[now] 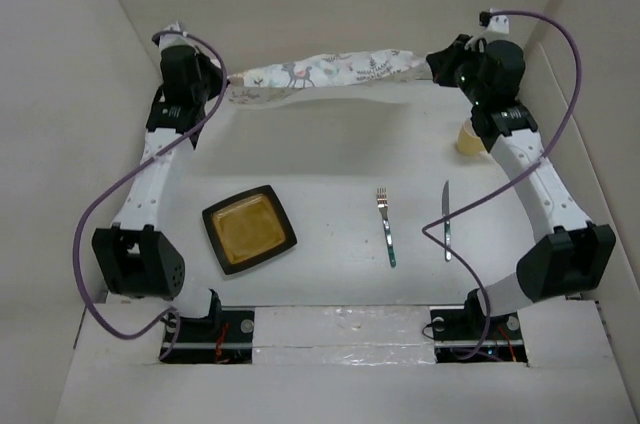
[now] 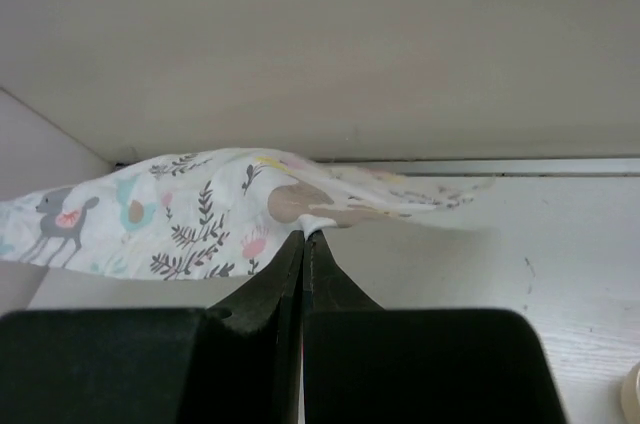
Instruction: Set the dinner table for one person
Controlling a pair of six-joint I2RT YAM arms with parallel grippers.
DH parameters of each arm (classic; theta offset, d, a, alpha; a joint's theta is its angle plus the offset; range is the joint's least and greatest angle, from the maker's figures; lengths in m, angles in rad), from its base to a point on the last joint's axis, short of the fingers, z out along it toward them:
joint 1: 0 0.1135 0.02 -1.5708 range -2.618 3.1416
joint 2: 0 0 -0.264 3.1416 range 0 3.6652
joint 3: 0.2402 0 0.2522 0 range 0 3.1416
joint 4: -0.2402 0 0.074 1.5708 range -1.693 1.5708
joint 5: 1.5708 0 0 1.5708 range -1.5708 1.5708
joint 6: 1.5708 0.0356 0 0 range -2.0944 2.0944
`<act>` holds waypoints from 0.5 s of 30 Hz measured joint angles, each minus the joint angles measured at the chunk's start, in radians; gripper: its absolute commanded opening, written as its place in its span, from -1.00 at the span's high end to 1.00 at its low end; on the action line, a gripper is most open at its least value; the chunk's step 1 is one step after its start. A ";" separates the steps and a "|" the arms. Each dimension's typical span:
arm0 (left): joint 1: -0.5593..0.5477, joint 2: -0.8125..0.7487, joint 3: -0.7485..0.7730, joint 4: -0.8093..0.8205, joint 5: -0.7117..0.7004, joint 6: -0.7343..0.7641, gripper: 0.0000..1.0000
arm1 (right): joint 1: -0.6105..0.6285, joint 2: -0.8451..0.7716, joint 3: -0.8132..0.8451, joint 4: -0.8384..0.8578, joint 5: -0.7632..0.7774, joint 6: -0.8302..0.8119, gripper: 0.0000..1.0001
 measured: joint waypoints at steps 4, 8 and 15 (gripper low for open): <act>0.000 -0.159 -0.348 0.139 0.016 -0.059 1.00 | 0.000 -0.104 -0.253 0.107 -0.006 0.026 1.00; 0.000 -0.122 -0.566 0.233 0.047 -0.101 1.00 | -0.001 -0.042 -0.463 0.163 -0.008 0.049 1.00; -0.013 0.022 -0.728 0.265 0.059 -0.142 1.00 | -0.002 0.060 -0.687 0.165 0.008 0.076 1.00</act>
